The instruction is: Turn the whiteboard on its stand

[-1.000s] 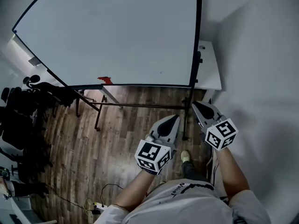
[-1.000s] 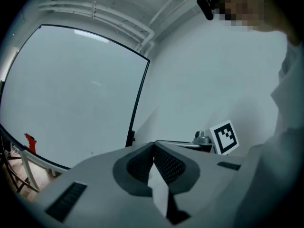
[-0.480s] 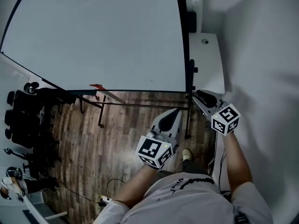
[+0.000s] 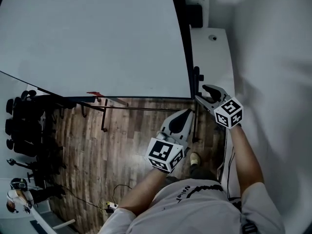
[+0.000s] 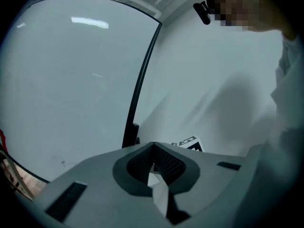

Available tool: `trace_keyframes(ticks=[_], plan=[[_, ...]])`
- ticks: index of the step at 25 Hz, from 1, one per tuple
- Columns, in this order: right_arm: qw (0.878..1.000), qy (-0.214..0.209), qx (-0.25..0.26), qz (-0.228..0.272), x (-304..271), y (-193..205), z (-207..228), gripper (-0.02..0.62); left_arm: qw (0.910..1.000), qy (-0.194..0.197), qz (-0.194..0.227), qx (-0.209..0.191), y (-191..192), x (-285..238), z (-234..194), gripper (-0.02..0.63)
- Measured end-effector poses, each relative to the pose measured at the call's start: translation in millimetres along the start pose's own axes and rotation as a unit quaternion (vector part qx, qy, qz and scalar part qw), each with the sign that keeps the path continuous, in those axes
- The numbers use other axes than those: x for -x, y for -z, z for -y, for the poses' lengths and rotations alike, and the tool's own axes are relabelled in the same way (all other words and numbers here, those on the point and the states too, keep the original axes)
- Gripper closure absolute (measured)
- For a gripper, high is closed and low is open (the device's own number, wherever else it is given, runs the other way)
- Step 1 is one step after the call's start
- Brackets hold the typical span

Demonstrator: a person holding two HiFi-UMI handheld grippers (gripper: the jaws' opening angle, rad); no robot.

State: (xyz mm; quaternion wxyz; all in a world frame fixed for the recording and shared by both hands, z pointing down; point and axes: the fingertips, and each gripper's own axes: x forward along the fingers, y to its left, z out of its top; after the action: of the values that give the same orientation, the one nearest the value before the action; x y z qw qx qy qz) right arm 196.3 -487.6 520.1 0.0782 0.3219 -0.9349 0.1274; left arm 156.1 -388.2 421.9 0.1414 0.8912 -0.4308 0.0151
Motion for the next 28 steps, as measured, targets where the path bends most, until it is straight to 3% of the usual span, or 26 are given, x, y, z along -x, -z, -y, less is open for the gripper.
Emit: trace_keyframes(ticks=[5, 13, 21, 28], plan=[[1.000, -0.016, 0.013, -0.023, -28.2, 7.8, 21.7, 0.362, 0.9999, -0.006, -0.008, 0.000, 6.5, -11.3, -7.1, 0.595], [0.998, -0.048, 0.034, -0.027, -57.2, 3.8, 19.1, 0.359, 0.9992, -0.034, -0.020, 0.010, 17.7, 0.3, -20.8, 0.595], [0.999, -0.020, 0.030, -0.016, -60.8, 5.2, 30.3, 0.394, 0.9980, -0.058, -0.022, 0.011, 31.1, 20.1, -30.1, 0.595], [0.997, -0.025, 0.059, -0.033, -56.1, 7.5, 12.4, 0.405, 0.9968, -0.075, -0.021, 0.017, 35.9, 50.8, -28.6, 0.595]])
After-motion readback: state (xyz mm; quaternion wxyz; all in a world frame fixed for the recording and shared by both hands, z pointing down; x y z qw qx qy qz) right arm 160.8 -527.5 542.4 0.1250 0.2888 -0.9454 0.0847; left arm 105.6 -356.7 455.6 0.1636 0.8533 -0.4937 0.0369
